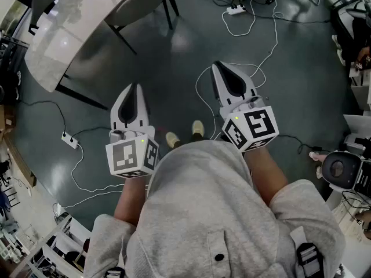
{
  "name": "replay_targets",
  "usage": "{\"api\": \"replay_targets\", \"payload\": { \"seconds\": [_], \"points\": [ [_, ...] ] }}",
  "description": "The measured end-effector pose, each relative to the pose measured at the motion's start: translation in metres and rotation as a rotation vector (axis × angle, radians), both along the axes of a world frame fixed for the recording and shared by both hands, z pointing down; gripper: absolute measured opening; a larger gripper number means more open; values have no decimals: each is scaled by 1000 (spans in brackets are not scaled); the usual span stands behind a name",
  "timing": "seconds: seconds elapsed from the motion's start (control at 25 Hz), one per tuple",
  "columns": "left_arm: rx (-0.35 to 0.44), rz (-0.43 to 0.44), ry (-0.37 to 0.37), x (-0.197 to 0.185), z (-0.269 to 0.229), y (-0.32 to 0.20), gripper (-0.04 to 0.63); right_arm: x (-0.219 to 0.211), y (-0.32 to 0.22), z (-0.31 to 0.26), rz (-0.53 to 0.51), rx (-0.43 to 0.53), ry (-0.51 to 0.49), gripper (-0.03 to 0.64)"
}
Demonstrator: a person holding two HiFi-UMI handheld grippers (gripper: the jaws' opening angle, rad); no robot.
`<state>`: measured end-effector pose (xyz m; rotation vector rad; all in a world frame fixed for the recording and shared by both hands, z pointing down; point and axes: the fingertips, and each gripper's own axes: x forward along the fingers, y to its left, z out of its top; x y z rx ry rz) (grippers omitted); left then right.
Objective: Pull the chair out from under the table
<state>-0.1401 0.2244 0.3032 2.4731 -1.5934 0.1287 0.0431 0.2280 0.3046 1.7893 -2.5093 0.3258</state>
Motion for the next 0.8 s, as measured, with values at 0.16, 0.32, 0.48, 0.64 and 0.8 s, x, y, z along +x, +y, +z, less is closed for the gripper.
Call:
{"api": "replay_targets", "payload": {
  "seconds": [0.16,0.32,0.48,0.64,0.8],
  "points": [
    [-9,0,-7,20,6,1,17,10,3,1,-26,0,-9,26],
    [-11,3,-8,40,11,2,17,22,8,11,-57,-21,-20,26],
    [-23,-15,-12,47,20,1,17,24,11,21,-115,-30,-33,26],
    [-32,-37,-17,47,19,0,17,25,9,22,-135,-37,-34,26],
    [-27,-46,-24,48,16,0,17,30,5,24,-146,-33,-42,26]
  ]
}}
